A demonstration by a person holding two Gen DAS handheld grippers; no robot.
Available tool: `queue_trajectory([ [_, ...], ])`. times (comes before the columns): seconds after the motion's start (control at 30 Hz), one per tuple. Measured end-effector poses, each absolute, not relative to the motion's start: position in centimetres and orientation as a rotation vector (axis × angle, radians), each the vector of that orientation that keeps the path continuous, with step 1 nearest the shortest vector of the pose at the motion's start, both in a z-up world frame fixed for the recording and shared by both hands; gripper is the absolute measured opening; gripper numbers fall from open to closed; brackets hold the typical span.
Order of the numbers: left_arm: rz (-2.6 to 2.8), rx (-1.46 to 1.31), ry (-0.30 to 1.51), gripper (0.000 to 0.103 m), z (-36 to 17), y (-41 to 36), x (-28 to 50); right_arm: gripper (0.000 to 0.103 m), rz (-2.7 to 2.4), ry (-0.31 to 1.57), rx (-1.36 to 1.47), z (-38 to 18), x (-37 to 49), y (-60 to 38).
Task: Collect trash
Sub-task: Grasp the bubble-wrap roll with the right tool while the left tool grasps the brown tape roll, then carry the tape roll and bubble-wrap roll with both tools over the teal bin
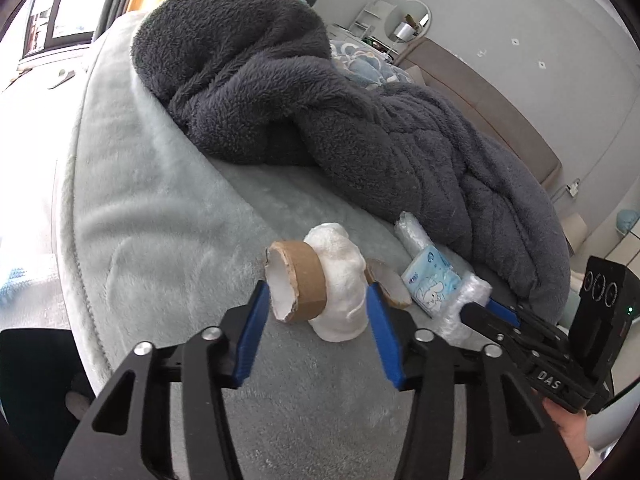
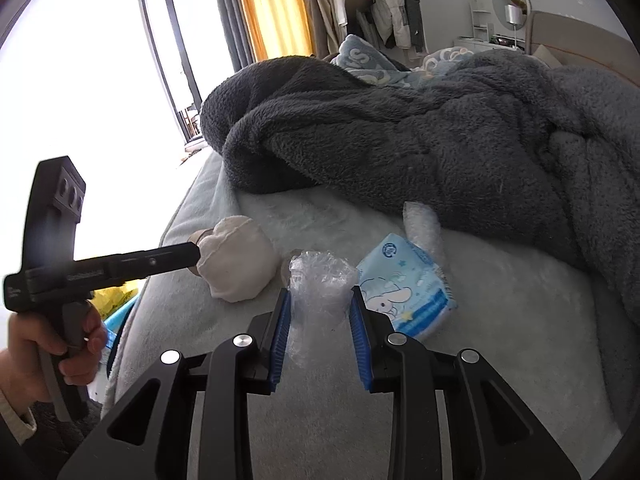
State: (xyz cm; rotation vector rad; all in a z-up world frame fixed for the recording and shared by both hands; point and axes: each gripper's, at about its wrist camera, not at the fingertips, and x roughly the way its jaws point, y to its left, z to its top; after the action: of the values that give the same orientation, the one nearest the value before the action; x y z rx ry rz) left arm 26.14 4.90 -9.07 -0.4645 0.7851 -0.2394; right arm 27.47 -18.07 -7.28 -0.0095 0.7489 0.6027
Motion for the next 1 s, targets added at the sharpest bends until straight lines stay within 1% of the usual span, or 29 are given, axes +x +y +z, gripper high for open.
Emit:
queue_trajectory([
  [0.07, -0.245, -0.463, 0.776, 0.046, -8.9, 4.5, 26.1, 0.03, 0.599, 0.746, -0.01, -7.2, 27.4, -18.4],
  [0.23, -0.254, -0.396, 0.746, 0.042, -7.7, 3.0, 25.8, 0.03, 0.588, 0.75, -0.005, -7.3, 27.4, -19.2],
  [0.3, -0.259, -0.365, 0.738, 0.039, -7.4, 2.2, 25.8, 0.03, 0.586, 0.75, -0.004, -7.3, 27.4, -19.4],
  [0.4, -0.24, -0.331, 0.772, 0.031, -7.9, 1.5, 26.1, 0.03, 0.586, 0.751, -0.009, -7.4, 27.5, -19.4],
  [0.43, -0.234, -0.328, 0.782, 0.025, -8.1, 1.5, 26.2, 0.03, 0.587, 0.752, -0.011, -7.4, 27.5, -19.4],
  [0.47, -0.228, -0.324, 0.79, 0.021, -8.2, 1.5, 26.3, 0.03, 0.587, 0.754, -0.012, -7.4, 27.5, -19.4],
  [0.63, -0.225, -0.315, 0.785, 0.017, -8.2, 1.7, 26.1, 0.03, 0.59, 0.752, -0.008, -7.4, 27.4, -19.3],
  [1.0, -0.21, -0.236, 0.76, 0.017, -7.4, 2.4, 25.0, 0.03, 0.623, 0.74, -0.013, -6.7, 27.4, -16.7],
])
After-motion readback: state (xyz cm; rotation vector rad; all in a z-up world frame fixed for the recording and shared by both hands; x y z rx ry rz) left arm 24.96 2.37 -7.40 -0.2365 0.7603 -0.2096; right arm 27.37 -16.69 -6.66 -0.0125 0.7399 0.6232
